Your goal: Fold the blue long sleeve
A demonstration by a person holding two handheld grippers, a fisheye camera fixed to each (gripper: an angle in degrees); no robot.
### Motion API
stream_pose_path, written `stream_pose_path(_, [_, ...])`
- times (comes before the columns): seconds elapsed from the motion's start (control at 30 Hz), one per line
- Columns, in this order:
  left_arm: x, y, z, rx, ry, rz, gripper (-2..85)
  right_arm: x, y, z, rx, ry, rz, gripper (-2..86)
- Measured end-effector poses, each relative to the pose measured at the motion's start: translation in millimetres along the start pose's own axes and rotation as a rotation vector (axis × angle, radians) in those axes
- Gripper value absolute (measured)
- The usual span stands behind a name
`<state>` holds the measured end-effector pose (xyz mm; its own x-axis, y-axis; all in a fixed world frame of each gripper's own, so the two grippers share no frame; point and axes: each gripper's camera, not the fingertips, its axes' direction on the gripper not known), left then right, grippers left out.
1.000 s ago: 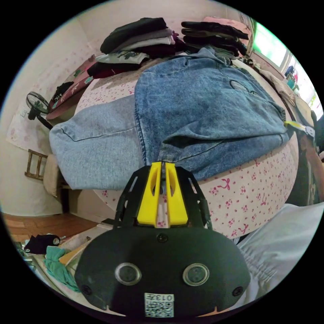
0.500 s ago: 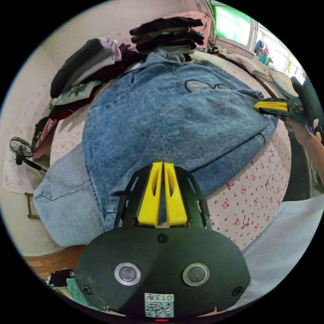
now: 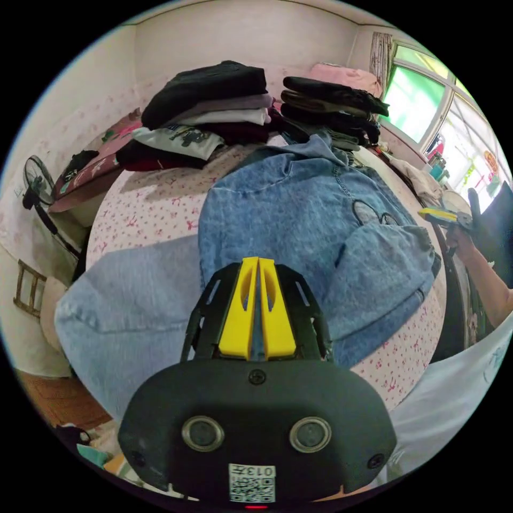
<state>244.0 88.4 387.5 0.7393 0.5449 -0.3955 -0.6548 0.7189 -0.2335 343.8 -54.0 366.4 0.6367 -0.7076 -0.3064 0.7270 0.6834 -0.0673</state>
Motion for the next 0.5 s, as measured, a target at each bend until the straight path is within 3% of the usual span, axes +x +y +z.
stream_pose_path(0.23, [16.3,-108.3,65.3,-0.053,-0.117,0.169,-0.3,29.7,-117.3,81.7,-0.050,0.057,-0.008,-0.1])
stream_pose_path(0.37, [18.5,-139.8,91.0,-0.082,-0.158,0.222,-0.3,53.9,-165.9,120.5,-0.047,0.092,0.035,-0.2])
stream_pose_path(0.5, [5.5,-157.3,109.1,-0.096,-0.176,0.230,-0.3,59.0,-195.2,155.6,-0.117,0.101,-0.059,-0.1])
